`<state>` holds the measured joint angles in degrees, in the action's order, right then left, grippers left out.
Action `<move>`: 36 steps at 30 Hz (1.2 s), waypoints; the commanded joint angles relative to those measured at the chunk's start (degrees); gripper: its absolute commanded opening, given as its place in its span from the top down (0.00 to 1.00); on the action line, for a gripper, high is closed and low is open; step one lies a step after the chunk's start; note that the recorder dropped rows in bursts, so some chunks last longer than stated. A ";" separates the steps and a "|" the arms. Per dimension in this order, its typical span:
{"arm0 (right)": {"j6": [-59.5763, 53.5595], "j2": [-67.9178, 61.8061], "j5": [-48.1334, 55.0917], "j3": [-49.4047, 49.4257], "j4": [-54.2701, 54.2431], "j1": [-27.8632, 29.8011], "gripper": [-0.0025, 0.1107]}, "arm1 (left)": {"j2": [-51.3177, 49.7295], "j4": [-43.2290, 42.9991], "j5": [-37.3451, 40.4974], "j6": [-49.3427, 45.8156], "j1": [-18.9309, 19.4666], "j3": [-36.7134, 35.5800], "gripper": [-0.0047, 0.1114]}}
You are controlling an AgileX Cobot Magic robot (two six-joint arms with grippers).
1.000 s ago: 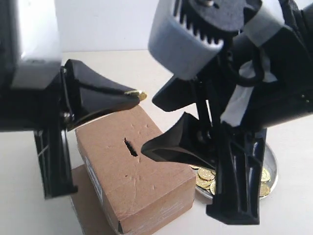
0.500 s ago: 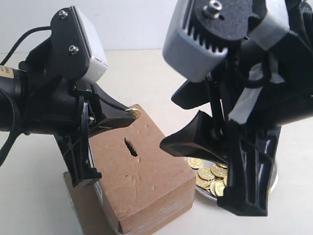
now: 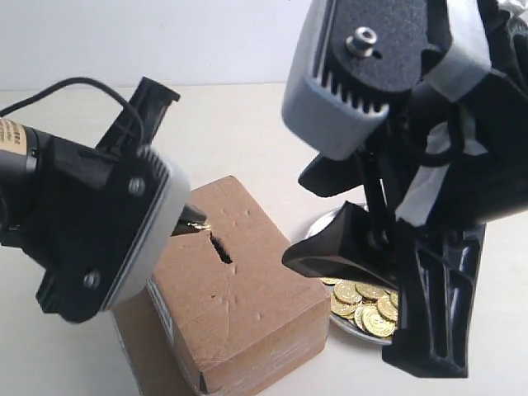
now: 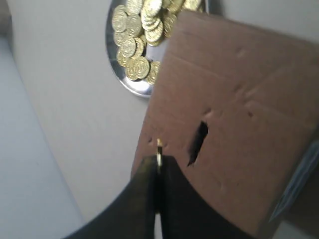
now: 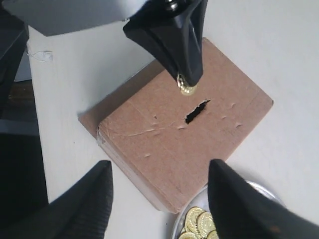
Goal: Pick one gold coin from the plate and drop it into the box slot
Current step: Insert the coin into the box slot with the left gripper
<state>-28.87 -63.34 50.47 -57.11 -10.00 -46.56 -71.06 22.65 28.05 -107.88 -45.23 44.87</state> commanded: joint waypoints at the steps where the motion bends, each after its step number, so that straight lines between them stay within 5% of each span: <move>1: 0.15 0.08 0.49 0.17 1.05 -0.12 0.50 | -2.56 -8.40 -3.74 -12.31 0.12 0.11 0.96; 5: 0.15 0.08 0.49 0.17 1.17 -0.12 0.50 | -8.39 -19.60 -1.26 -12.31 0.12 3.52 0.96; 12: 0.15 0.08 0.86 0.17 1.36 -0.12 0.50 | -17.32 -18.40 3.91 -11.92 -2.88 12.42 0.96; 36: 0.15 0.08 1.08 0.17 0.50 -0.12 0.50 | -21.74 -15.09 9.91 -2.59 -3.03 15.89 0.96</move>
<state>-28.87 -63.34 51.65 -57.11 -9.22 -46.56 -91.93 6.10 37.17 -111.53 -47.96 59.83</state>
